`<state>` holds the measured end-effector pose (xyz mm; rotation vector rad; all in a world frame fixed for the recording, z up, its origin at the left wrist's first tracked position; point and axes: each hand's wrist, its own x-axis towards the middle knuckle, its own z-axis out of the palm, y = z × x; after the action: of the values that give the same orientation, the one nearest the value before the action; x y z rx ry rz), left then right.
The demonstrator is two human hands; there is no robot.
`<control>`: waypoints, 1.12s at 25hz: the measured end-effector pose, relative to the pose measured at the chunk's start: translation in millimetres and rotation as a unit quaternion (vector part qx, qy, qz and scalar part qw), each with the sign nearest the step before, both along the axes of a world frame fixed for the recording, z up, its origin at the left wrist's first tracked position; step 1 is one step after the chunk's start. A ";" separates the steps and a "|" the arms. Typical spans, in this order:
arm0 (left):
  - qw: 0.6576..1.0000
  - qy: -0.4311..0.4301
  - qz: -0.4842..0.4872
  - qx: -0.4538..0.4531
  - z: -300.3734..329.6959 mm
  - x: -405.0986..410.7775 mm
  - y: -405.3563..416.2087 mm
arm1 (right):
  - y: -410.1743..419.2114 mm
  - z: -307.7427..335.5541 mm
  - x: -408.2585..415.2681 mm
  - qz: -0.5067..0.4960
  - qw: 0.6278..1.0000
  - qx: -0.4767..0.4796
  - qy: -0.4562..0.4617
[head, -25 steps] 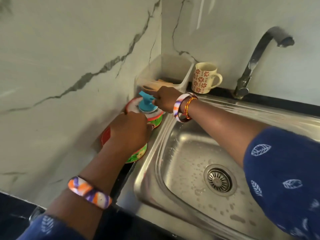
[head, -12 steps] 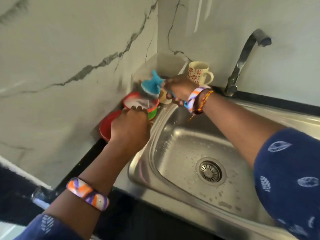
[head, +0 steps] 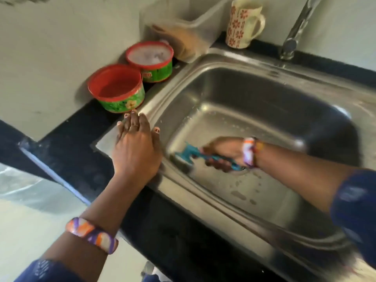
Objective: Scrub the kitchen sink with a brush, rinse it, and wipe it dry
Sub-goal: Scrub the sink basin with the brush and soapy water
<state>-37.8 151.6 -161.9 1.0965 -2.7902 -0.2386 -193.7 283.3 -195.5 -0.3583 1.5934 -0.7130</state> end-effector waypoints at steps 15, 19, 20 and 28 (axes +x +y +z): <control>0.995 0.053 0.066 -0.046 -13.5 -5.6 2.9 | 8.9 -4.2 -21.9 0.145 0.984 0.090 -0.049; 0.995 0.060 0.066 -0.050 -12.7 -7.4 4.7 | 73.2 11.7 -41.6 0.235 0.948 0.189 -0.097; 0.994 0.059 0.070 -0.051 -11.8 -7.7 5.0 | 58.7 11.9 -40.1 0.204 0.963 0.145 -0.102; 0.991 0.039 0.117 -0.053 -5.9 -10.4 13.8 | 26.7 1.0 -40.1 0.204 0.964 0.113 -0.127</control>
<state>-48.1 165.4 -167.8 1.3429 -2.5441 -0.1021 -233.8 310.0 -194.5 -0.3941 1.2863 -0.2455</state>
